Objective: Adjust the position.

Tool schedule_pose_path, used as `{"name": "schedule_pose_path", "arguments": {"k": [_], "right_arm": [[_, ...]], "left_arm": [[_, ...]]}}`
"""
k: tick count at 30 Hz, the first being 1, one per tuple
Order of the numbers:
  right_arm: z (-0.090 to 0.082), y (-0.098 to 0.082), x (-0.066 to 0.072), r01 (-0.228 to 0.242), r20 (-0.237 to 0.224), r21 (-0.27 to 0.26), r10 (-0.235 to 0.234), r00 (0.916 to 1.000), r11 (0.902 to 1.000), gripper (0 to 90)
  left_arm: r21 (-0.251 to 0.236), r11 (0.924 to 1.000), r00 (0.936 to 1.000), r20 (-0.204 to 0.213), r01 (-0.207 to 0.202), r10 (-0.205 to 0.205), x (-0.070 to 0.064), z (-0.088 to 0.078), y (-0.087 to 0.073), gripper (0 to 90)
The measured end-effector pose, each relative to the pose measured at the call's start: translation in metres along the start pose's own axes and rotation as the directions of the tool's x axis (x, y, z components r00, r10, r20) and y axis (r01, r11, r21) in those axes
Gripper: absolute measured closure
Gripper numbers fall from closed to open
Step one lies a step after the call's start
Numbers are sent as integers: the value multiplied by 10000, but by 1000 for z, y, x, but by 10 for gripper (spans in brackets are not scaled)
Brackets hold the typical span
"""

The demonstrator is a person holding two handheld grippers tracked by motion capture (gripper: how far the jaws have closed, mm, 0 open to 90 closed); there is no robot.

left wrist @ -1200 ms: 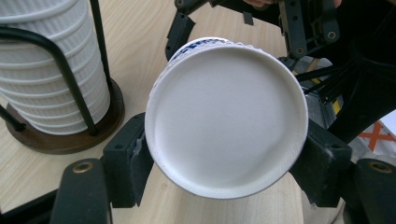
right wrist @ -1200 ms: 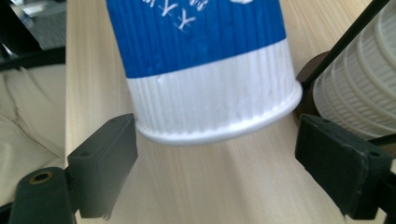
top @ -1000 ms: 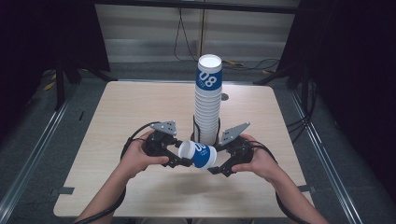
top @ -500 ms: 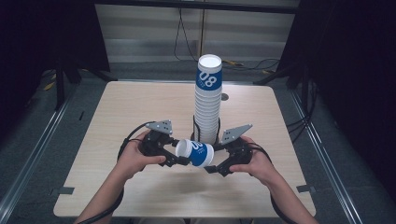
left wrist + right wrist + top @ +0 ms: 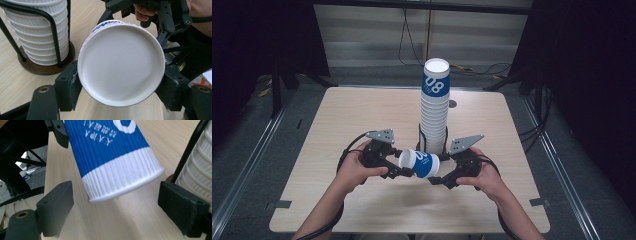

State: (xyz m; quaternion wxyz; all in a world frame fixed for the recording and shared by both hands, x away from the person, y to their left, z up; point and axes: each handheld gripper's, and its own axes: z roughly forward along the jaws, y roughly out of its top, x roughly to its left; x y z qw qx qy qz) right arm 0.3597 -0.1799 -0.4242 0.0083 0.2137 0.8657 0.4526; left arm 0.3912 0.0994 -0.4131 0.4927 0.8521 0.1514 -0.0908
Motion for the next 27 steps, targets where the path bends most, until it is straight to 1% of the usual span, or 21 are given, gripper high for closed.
{"name": "schedule_pose_path", "arguments": {"k": [3,6,11,15,18,24,27], "right_arm": [[4,-2,1,-50,-6,-75,50,10000,10000,127],[5,-2,1,-65,-12,-61,65,10000,10000,127],[8,-2,0,-34,-21,-121,34,10000,9999,127],[8,-1,1,-37,11,-121,37,10000,9999,127],[9,-1,0,-55,-48,-145,54,10000,9999,126],[9,-1,0,-41,-43,-89,41,10000,10000,124],[9,-1,0,50,-21,-83,-50,10000,10000,125]], "left_arm": [[-49,9999,9999,87,100,-99,0,1,-2,292],[-32,10000,9998,176,94,-93,0,2,-3,292],[-27,10000,9998,178,83,-83,0,1,-4,292],[-155,9998,9996,262,123,-119,-1,1,-4,292],[-224,9996,9994,319,166,-159,0,1,-4,292],[-245,9994,9991,371,229,-220,1,2,-6,292],[-274,9993,9989,387,260,-249,1,2,-7,292]]}}
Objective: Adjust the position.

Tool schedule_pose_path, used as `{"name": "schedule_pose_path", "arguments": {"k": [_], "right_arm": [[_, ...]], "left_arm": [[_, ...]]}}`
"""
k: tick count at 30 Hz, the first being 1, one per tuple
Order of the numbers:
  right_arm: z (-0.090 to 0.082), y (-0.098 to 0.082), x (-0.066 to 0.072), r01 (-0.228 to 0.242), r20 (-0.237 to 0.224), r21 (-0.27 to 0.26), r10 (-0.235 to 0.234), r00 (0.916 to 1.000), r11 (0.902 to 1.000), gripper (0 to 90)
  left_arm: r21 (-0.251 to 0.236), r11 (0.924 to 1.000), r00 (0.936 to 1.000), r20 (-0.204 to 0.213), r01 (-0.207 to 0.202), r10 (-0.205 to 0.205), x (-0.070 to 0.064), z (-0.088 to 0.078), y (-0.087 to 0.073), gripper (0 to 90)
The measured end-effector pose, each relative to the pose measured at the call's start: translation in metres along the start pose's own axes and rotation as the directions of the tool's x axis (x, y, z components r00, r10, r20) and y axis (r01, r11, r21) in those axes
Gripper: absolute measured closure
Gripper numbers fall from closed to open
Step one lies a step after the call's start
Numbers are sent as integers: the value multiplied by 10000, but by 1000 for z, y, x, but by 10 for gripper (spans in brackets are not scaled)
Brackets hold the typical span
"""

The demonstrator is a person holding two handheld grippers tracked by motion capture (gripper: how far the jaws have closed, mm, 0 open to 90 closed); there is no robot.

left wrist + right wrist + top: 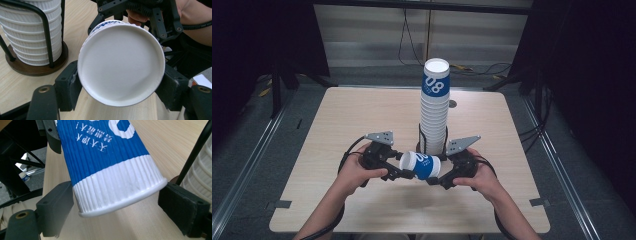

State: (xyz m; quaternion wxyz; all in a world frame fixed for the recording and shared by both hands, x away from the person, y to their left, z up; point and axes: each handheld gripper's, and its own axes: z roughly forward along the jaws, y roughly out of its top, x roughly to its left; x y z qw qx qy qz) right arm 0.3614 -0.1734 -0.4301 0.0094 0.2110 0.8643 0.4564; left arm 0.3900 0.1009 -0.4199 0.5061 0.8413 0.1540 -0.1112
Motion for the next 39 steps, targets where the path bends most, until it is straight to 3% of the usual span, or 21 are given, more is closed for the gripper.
{"name": "schedule_pose_path", "arguments": {"k": [24,39], "right_arm": [[4,-6,0,113,-66,-13,-113,9999,9999,124],[3,-1,1,846,29,-74,-846,9964,9964,145]], "left_arm": [[-32,9999,9998,153,100,-99,0,1,5,293],[-2,9999,9993,333,140,-140,3,0,-2,293]]}}
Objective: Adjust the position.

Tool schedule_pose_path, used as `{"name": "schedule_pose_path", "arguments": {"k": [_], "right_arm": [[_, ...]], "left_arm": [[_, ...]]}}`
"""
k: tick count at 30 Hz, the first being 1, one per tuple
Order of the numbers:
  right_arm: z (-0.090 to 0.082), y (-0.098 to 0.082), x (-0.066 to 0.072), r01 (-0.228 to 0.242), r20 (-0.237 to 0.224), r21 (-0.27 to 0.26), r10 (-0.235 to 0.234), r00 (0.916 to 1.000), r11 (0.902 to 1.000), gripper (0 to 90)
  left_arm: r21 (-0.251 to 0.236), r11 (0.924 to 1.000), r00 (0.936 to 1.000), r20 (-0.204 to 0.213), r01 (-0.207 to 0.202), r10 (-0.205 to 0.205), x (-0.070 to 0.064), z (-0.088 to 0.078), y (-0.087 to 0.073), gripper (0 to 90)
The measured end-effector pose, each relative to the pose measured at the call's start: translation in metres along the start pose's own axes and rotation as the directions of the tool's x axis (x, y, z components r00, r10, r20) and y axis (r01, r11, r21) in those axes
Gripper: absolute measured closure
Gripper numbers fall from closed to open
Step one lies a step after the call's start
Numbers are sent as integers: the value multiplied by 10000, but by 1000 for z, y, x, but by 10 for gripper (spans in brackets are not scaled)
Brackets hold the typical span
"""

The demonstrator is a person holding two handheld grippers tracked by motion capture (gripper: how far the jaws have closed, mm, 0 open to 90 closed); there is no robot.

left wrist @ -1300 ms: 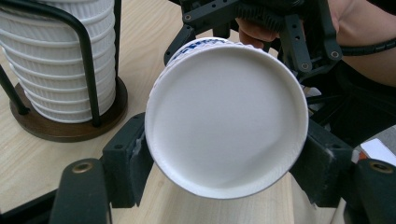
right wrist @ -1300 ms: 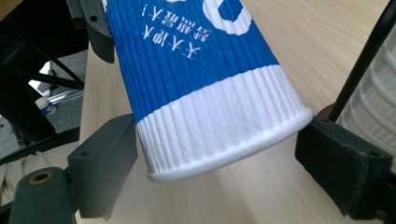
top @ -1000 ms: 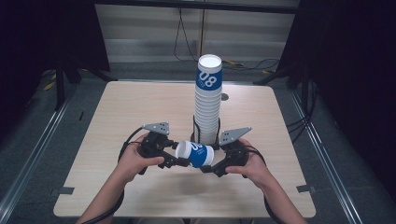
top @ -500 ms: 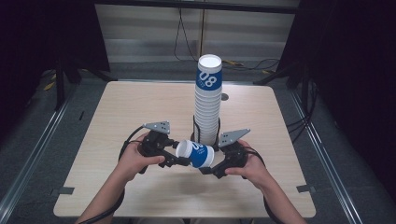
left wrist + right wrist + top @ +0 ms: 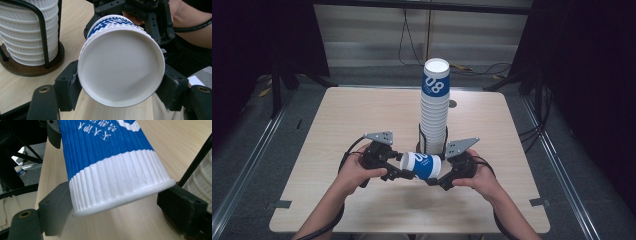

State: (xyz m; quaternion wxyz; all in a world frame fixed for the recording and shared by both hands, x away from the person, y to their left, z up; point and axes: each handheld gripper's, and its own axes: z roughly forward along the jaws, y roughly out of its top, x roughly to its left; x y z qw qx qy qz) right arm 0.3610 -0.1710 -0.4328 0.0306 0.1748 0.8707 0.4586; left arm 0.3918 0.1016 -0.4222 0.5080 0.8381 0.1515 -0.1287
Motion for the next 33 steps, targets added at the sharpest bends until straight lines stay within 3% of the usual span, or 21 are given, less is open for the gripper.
{"name": "schedule_pose_path", "arguments": {"k": [13,19,23,27,33], "right_arm": [[4,1,2,263,-181,269,-258,9995,9993,133],[3,2,2,482,-186,427,-475,9987,9979,180],[2,2,1,526,-138,647,-518,9986,9965,189],[0,2,-1,467,-51,810,-464,9989,9956,189],[-5,3,-2,484,32,1179,-492,9988,9918,188]], "left_arm": [[171,9998,9998,174,-138,135,-2,5,2,293],[294,9992,9996,63,-265,263,-3,6,4,290],[473,9970,9977,-254,-617,630,-4,6,5,284],[1140,9866,9887,-809,-1165,1261,-7,6,6,229],[1711,9746,9796,-1145,-1444,1652,-9,7,5,207]]}}
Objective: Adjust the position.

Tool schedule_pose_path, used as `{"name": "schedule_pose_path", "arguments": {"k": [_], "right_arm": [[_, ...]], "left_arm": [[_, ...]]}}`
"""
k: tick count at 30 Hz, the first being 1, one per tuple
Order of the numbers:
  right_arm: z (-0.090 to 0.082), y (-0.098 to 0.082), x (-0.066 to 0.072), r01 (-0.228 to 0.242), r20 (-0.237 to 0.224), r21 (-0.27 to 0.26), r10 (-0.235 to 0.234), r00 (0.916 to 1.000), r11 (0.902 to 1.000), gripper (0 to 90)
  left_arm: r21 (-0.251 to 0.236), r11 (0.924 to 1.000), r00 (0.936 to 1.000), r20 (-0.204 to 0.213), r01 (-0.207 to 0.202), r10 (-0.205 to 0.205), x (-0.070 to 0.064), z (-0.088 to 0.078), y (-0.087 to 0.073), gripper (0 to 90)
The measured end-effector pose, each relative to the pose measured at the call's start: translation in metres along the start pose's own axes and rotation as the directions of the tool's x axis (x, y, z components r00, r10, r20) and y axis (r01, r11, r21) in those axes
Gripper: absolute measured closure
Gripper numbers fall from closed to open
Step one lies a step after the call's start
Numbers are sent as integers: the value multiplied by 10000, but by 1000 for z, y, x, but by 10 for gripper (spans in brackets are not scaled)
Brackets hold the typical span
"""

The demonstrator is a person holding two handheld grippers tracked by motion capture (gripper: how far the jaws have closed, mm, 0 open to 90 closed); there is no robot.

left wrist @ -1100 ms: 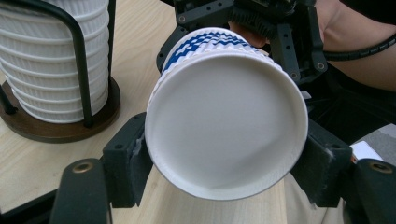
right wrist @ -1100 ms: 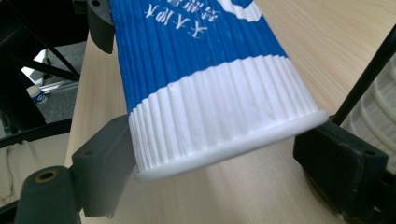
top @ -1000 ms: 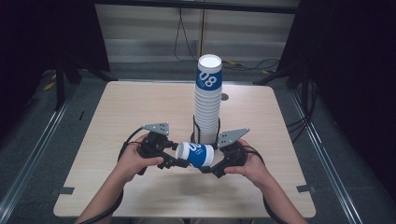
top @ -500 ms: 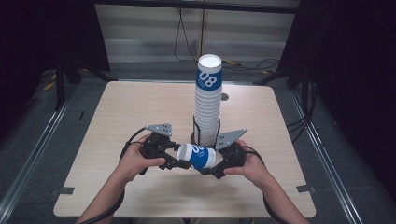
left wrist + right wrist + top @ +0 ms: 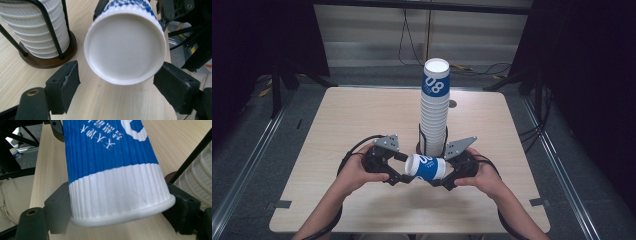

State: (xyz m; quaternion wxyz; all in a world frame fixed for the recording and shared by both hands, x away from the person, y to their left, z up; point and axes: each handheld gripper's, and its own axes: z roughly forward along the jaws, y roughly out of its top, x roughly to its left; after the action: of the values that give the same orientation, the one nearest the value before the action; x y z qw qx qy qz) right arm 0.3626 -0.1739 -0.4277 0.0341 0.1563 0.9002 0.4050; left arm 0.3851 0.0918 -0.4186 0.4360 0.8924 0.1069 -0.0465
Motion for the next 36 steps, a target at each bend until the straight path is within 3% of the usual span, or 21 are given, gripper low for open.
{"name": "schedule_pose_path", "arguments": {"k": [5,16,17,21,22,27,32,34,36], "right_arm": [[-2,3,0,227,-5,419,-227,9997,9989,187],[-5,8,-1,387,-111,1323,-375,9992,9905,186],[-5,9,-1,331,-84,1589,-322,9994,9867,186],[-5,11,-1,524,-141,1783,-507,9986,9826,186],[-5,13,0,620,-144,2020,-604,9981,9774,185],[-6,19,0,693,-140,2415,-680,9976,9679,185],[-5,23,-1,916,-199,2691,-896,9958,9588,185],[-5,24,-2,1030,-83,3026,-1054,9944,9476,185],[-4,24,-2,1049,-145,3035,-1055,9943,9470,185]], "left_arm": [[253,9995,9998,0,-205,205,-2,1,2,204],[503,9986,9996,-224,-173,184,-1,2,2,205],[590,9981,9996,-216,-193,207,-2,3,2,205],[603,9979,9995,-168,-255,266,-3,5,3,205],[629,9978,9996,-159,-222,232,-3,5,3,205],[898,9950,9987,-238,-430,453,-4,5,6,202],[1073,9935,9986,-328,-381,418,-5,7,7,203],[1131,9924,9981,-312,-489,527,-5,7,7,204],[1236,9911,9979,-339,-505,551,-5,7,8,204]]}}
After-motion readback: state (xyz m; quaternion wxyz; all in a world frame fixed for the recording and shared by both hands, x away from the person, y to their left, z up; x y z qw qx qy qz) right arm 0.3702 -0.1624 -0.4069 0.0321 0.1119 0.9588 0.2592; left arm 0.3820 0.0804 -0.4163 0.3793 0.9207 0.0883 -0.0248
